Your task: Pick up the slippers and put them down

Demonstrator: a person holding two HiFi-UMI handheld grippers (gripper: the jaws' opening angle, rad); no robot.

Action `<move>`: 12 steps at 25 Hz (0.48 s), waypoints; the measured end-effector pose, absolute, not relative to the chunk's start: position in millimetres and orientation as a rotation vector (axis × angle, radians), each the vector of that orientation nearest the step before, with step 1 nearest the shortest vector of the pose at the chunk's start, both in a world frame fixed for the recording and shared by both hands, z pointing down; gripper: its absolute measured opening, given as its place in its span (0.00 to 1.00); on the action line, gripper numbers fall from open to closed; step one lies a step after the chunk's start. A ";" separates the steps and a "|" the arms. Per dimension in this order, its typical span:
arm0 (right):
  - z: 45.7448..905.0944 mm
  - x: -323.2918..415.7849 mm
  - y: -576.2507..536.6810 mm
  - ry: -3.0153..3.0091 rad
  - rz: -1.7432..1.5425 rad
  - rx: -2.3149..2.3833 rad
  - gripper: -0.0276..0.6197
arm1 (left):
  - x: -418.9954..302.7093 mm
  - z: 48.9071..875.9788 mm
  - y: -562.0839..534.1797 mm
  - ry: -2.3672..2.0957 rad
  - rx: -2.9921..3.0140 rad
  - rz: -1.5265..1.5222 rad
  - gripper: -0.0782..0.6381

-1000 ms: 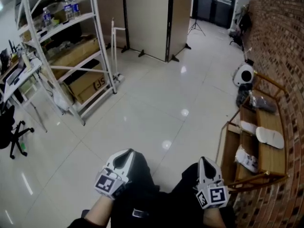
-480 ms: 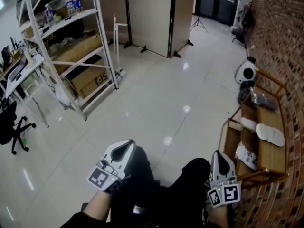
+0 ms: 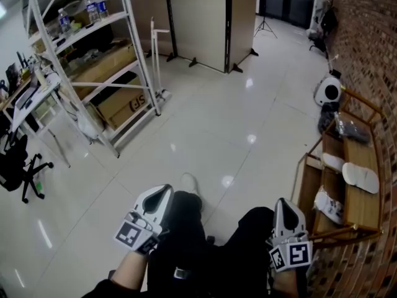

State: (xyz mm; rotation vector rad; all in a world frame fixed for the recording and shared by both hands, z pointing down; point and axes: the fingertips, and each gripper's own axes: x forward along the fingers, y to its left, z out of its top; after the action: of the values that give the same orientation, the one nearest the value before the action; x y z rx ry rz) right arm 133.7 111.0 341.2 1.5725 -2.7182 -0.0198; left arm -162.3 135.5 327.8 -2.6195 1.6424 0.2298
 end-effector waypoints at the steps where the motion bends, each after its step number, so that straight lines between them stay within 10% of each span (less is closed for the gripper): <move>1: 340.5 131.0 108.0 -2.720 -0.023 1.569 0.06 | -164.6 328.2 131.2 1.647 -2.614 0.225 0.13; 12: 329.7 118.3 45.0 -2.678 -0.066 1.545 0.06 | -169.3 322.9 54.6 1.630 -2.628 0.221 0.13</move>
State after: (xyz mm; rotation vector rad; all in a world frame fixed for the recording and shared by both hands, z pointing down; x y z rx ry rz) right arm 118.3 45.0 329.7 1.5452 -2.6777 -0.0661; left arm -169.3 54.6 322.9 -2.6285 1.6300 0.2209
